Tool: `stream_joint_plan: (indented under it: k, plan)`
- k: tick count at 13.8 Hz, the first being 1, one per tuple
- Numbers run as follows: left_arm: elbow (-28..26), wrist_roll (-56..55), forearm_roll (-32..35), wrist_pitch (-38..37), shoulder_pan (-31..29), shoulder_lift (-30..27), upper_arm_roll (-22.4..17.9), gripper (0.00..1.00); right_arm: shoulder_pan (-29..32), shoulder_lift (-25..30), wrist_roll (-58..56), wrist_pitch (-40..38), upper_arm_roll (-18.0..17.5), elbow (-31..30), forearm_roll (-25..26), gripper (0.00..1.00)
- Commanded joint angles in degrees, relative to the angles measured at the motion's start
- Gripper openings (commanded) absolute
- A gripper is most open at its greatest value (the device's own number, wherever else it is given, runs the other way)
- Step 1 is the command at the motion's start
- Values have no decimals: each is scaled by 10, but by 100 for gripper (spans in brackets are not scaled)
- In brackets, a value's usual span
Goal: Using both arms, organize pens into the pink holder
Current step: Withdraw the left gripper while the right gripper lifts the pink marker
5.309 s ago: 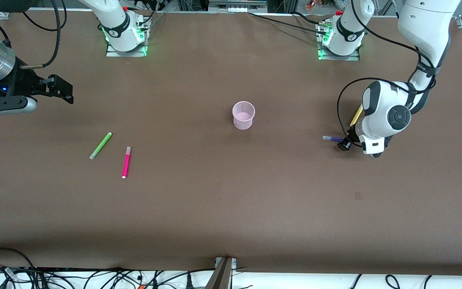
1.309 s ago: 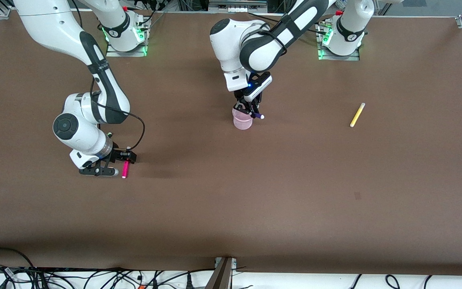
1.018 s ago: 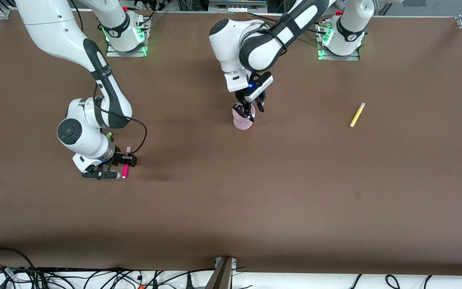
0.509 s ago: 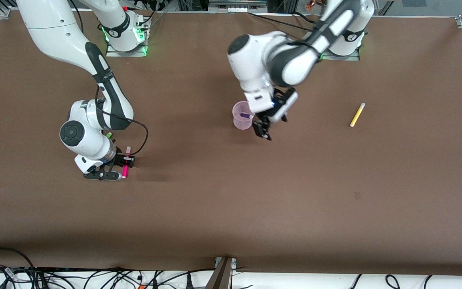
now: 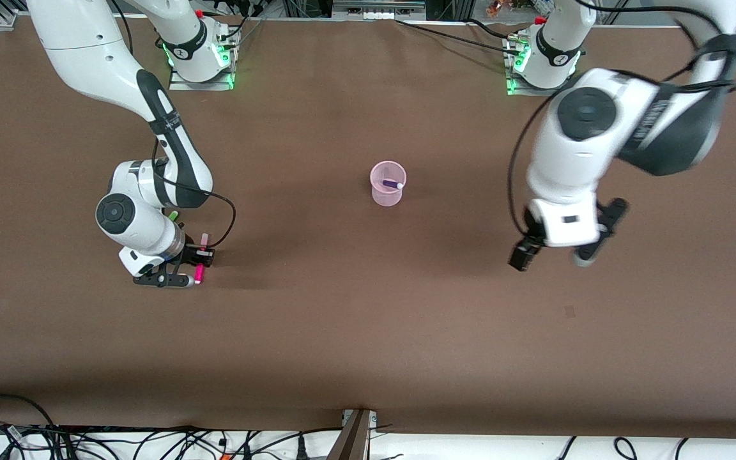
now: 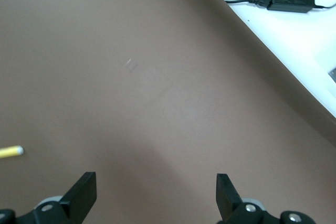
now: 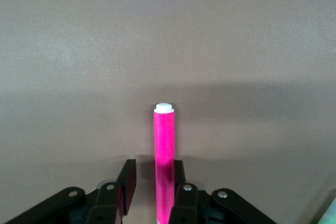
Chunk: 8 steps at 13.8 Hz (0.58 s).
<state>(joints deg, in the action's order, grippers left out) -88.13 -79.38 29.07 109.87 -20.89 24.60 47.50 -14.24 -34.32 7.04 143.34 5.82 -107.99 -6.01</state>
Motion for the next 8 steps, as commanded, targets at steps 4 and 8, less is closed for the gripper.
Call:
stream_joint_plan:
  k: [4, 8]
  plan:
    - [-3, 250, -56, -45, -231, -7, 144, 100, 4, -18, -11, 25, -3, 1, -9, 33]
    - [-3, 284, -56, -58, -272, -7, 165, 100, 4, -15, -45, 25, -3, 1, -9, 1]
